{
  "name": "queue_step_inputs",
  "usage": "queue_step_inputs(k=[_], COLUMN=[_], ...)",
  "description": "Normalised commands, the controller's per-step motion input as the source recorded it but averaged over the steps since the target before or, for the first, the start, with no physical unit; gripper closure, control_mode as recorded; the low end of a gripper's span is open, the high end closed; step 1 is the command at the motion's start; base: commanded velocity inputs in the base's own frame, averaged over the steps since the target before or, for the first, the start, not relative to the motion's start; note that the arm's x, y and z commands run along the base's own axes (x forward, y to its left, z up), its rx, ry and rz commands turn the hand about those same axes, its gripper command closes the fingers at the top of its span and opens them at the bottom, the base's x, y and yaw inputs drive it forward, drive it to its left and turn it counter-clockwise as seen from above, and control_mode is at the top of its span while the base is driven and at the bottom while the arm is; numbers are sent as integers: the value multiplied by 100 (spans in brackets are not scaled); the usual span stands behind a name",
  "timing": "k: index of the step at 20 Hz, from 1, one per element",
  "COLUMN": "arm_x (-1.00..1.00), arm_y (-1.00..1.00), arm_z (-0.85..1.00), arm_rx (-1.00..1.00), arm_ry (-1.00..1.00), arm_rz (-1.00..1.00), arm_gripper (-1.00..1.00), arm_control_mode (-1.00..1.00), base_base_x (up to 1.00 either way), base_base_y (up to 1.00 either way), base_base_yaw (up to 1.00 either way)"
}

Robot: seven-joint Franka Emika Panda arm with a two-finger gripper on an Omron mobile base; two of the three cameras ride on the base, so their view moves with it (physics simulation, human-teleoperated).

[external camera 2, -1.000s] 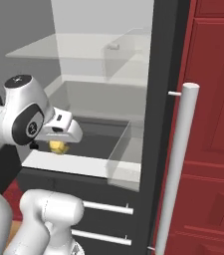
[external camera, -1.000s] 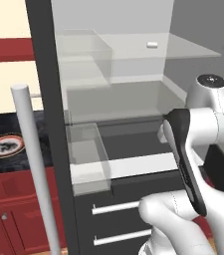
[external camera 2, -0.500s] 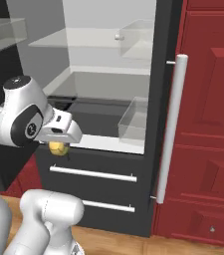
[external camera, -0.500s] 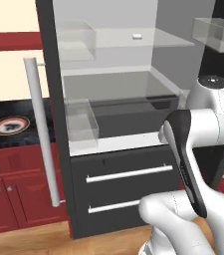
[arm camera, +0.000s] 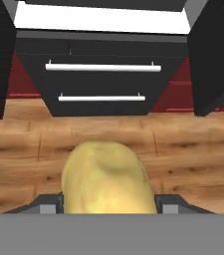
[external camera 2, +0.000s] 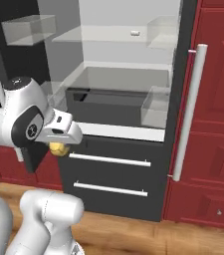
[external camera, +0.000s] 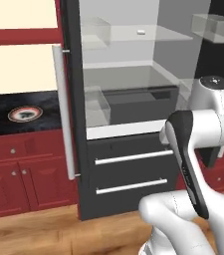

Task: Pick potato from the fridge and place it on the plate on the counter.

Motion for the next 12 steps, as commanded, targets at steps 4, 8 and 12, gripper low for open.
queue_step_inputs(k=[4, 8, 12], arm_x=[0, 0, 0], arm_y=[0, 0, 0], arm_z=[0, 0, 0], arm_rx=[0, 0, 0], arm_ry=[0, 0, 0], arm_rz=[0, 0, 0], arm_gripper=[100, 100, 100], arm_control_mode=[100, 100, 100], base_base_x=[-45, -58, -38], base_base_y=[86, 77, 99], base_base_yaw=[0, -2, -13])
